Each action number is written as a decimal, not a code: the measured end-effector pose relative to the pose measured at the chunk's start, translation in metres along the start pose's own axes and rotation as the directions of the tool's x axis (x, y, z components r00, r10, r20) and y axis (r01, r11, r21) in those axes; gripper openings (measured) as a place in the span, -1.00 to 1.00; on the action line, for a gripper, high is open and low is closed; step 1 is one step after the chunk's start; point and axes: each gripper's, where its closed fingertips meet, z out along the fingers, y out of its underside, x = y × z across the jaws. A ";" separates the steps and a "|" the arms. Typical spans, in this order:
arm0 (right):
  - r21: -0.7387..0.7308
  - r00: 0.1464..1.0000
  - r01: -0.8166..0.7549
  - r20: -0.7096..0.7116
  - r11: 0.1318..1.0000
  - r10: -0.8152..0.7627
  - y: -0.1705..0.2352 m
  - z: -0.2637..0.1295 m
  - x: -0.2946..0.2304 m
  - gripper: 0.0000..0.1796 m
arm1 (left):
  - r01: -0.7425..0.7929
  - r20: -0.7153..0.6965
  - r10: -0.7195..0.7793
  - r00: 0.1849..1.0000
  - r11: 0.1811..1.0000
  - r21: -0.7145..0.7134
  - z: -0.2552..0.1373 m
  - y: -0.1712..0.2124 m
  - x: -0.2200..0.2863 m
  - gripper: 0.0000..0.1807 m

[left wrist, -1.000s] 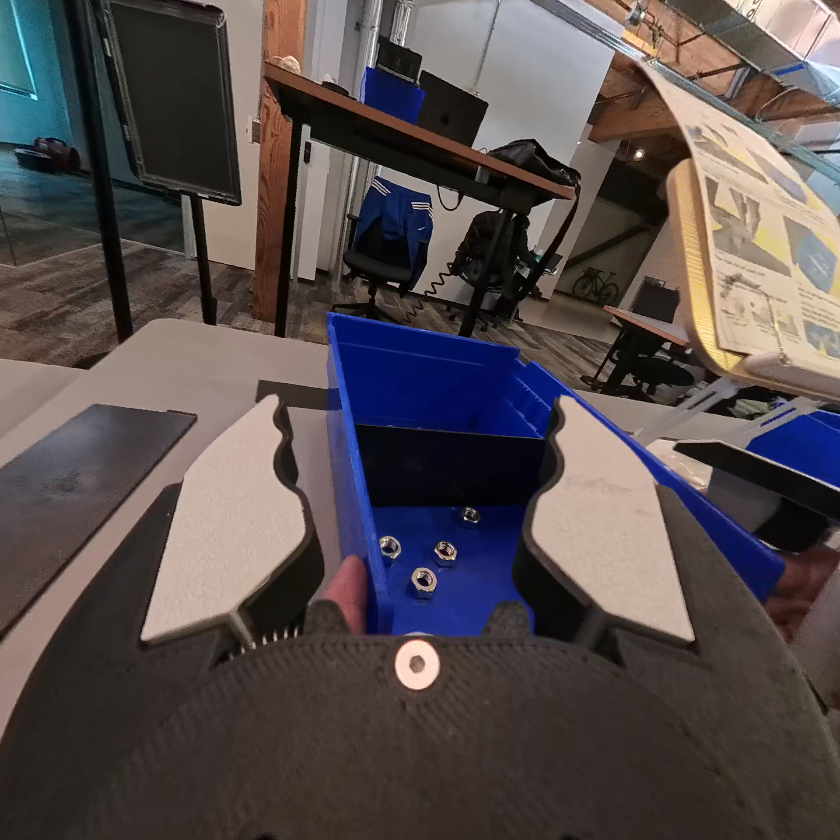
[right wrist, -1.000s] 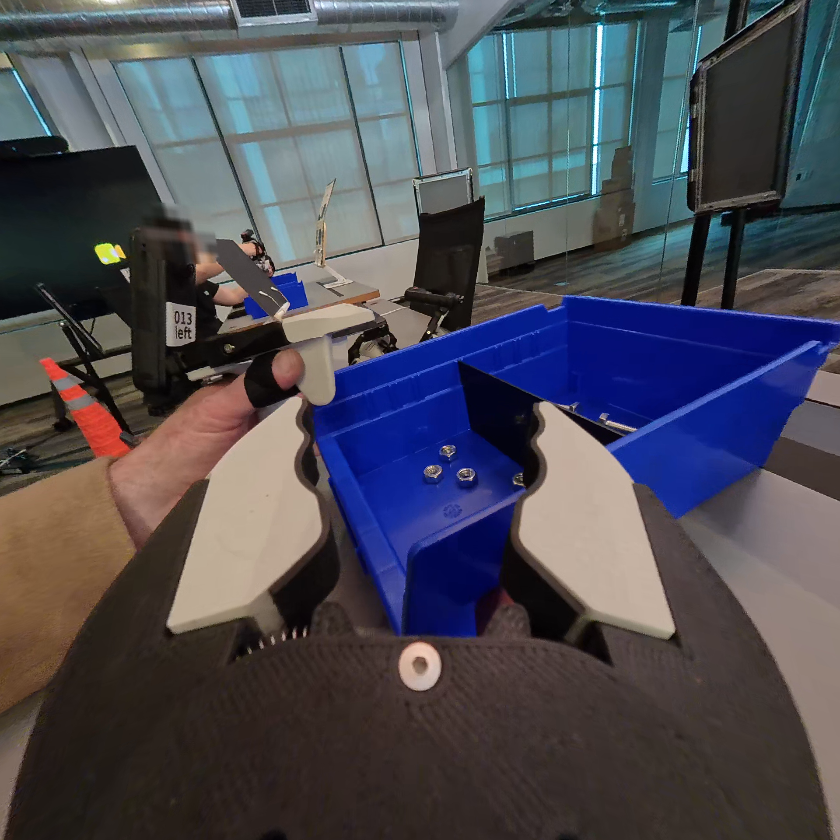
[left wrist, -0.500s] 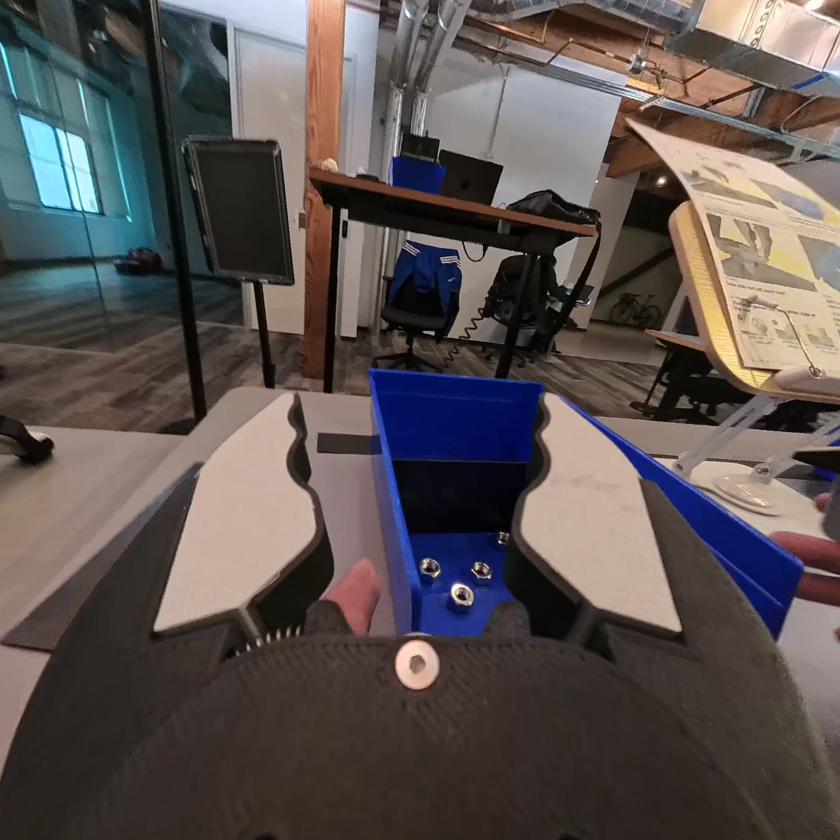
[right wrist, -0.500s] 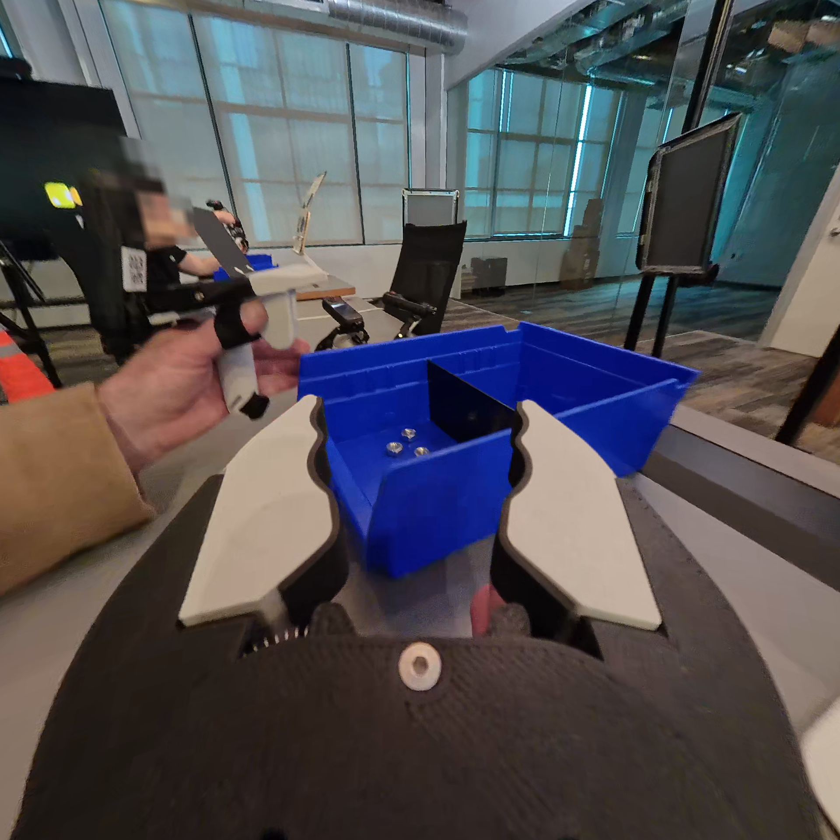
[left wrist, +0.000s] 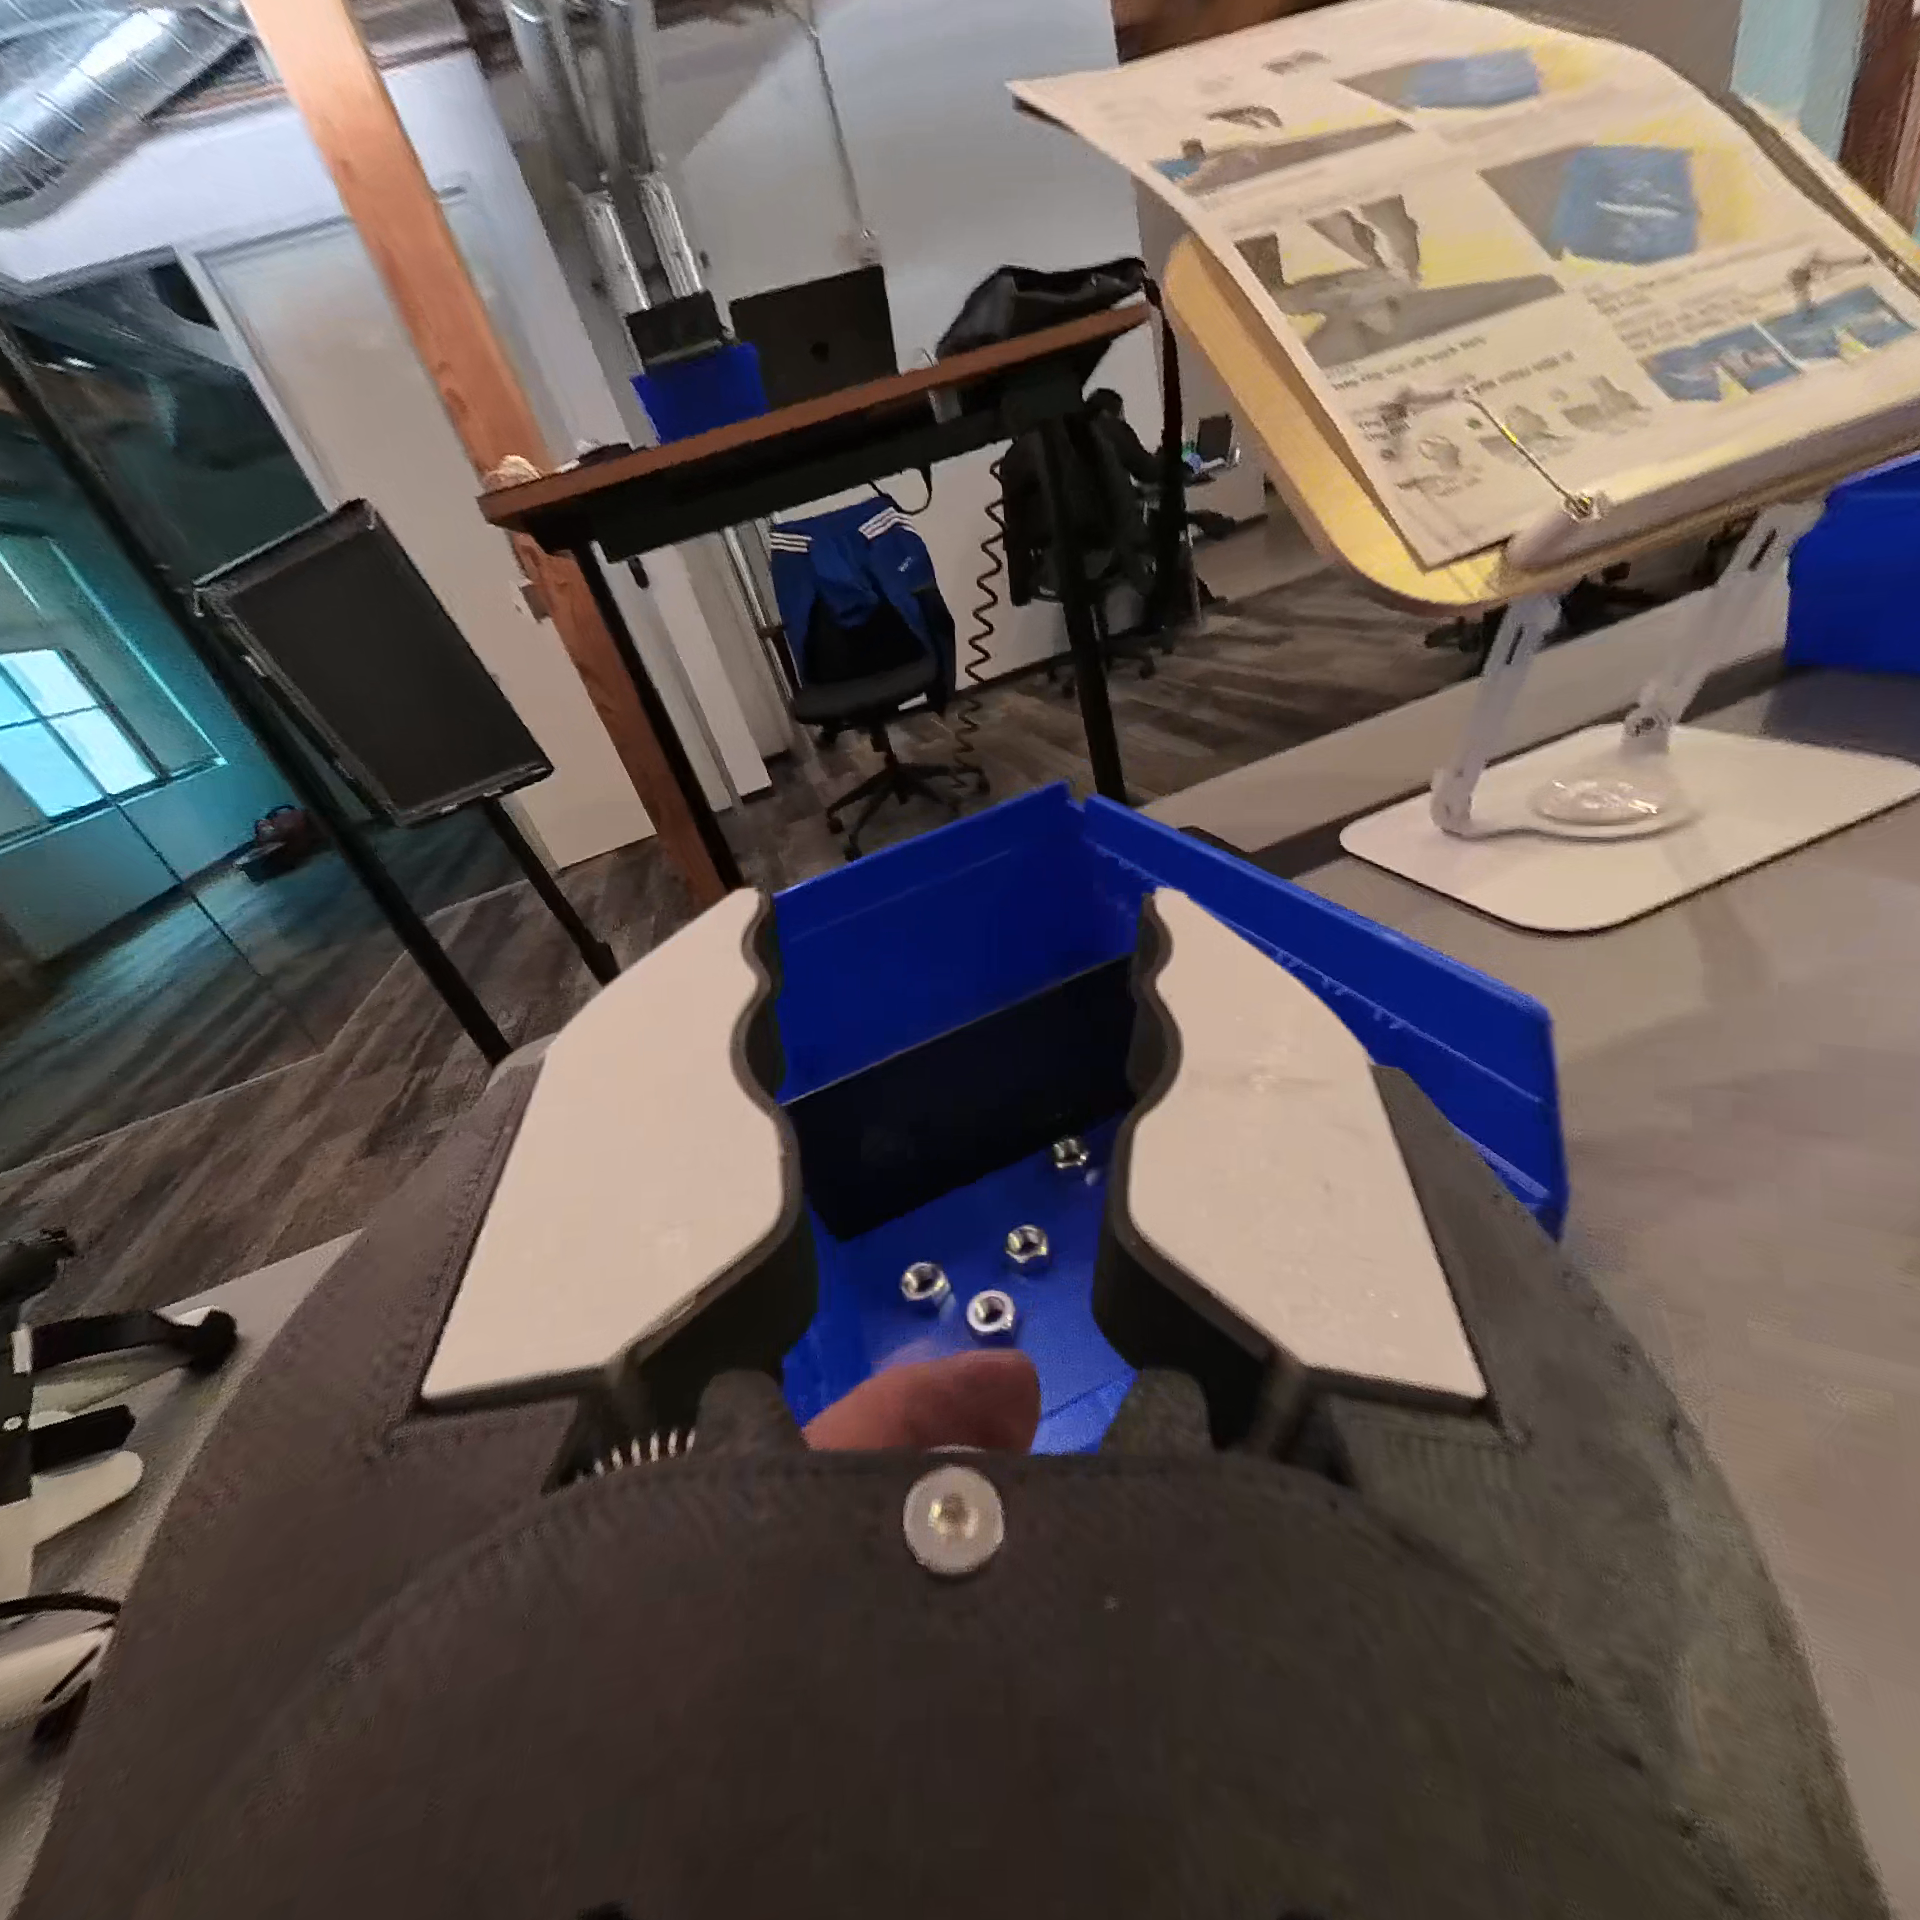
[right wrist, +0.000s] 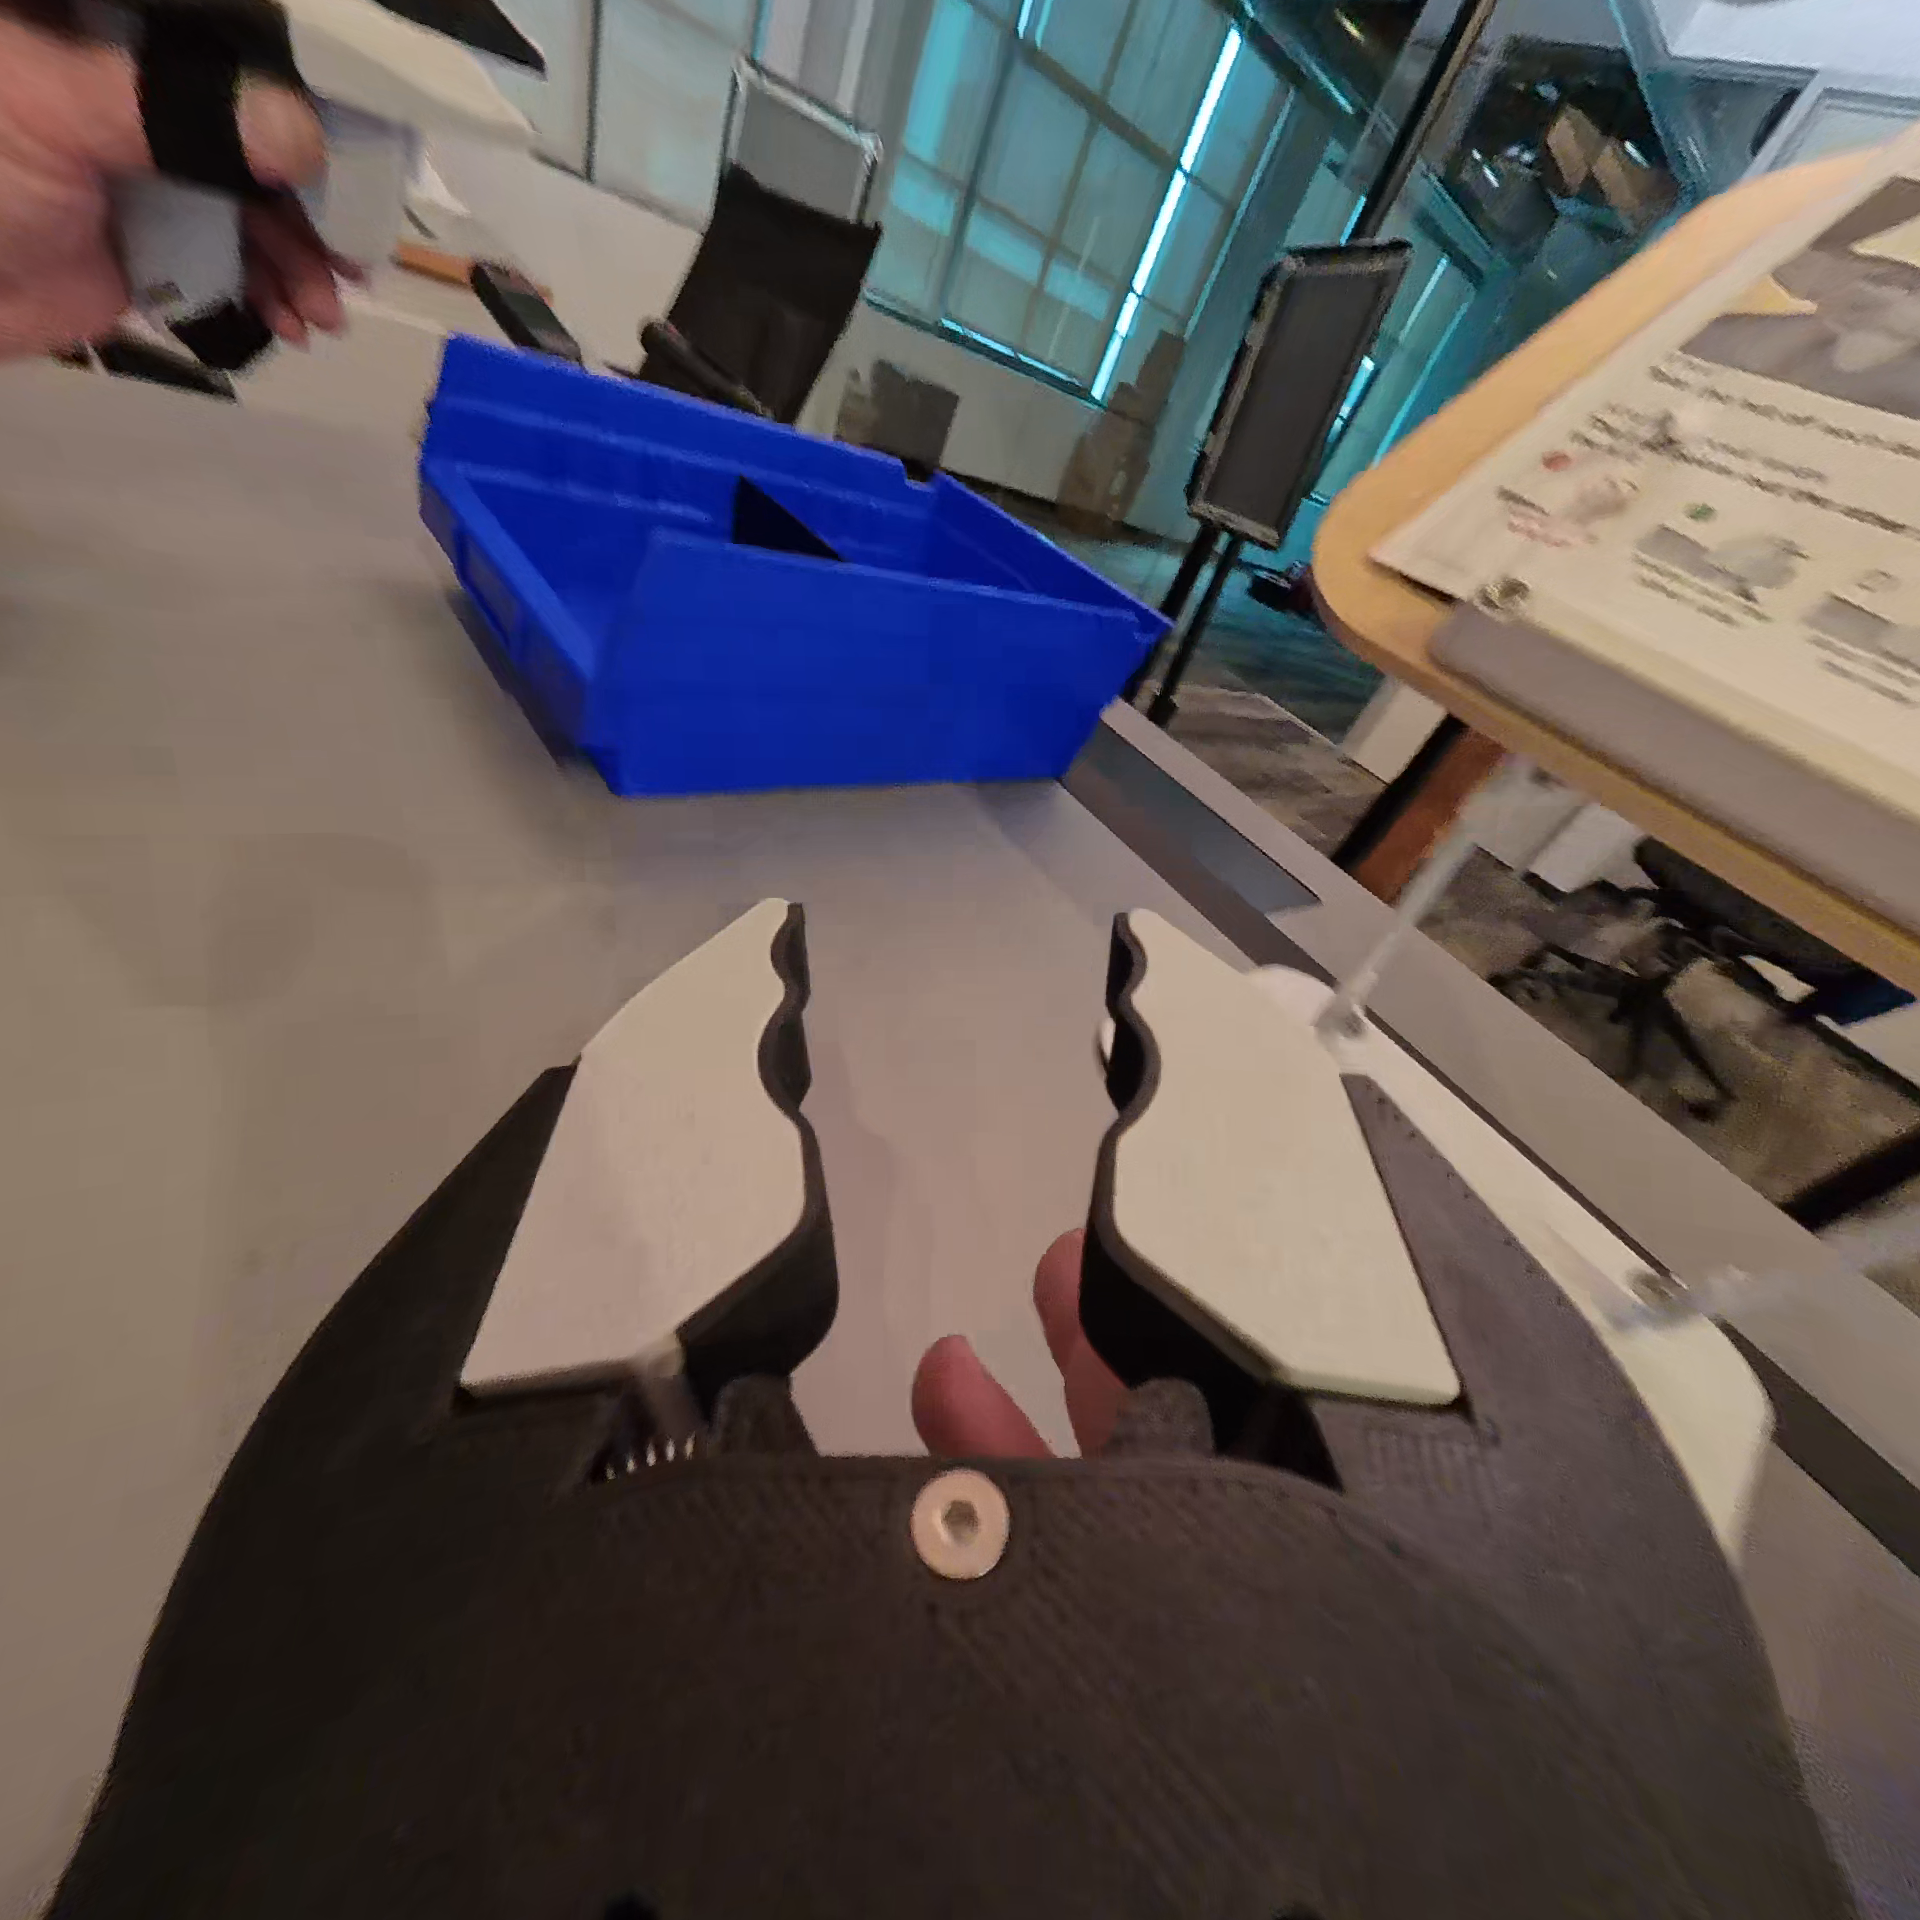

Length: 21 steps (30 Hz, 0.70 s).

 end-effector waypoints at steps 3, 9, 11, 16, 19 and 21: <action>-0.056 0.998 0.043 -0.042 0.998 -0.045 0.020 -0.024 0.017 -0.58 | -0.022 -0.072 0.022 0.997 1.000 -0.001 0.000 -0.002 0.024 -0.57; -0.120 0.994 0.070 -0.071 0.990 -0.079 0.039 -0.050 0.039 -0.85 | -0.166 -0.101 0.156 0.983 0.982 -0.096 0.014 -0.001 0.040 -0.71; -0.127 0.993 0.074 -0.080 0.989 -0.085 0.041 -0.051 0.042 -0.84 | -0.213 -0.133 0.197 0.971 0.970 -0.120 0.023 -0.002 0.041 -0.70; -0.150 0.992 0.100 -0.056 0.984 -0.110 0.046 -0.049 0.036 -0.84 | -0.255 -0.195 0.220 0.956 0.950 -0.177 0.055 -0.006 0.032 -0.61; -0.168 0.989 0.131 -0.042 0.977 -0.140 0.050 -0.049 0.034 -0.84 | -0.307 -0.271 0.244 0.931 0.926 -0.220 0.083 -0.005 0.032 -0.62; -0.176 0.990 0.127 -0.036 0.976 -0.136 0.052 -0.050 0.034 -0.84 | -0.359 -0.322 0.271 0.907 0.897 -0.257 0.105 0.001 0.031 -0.63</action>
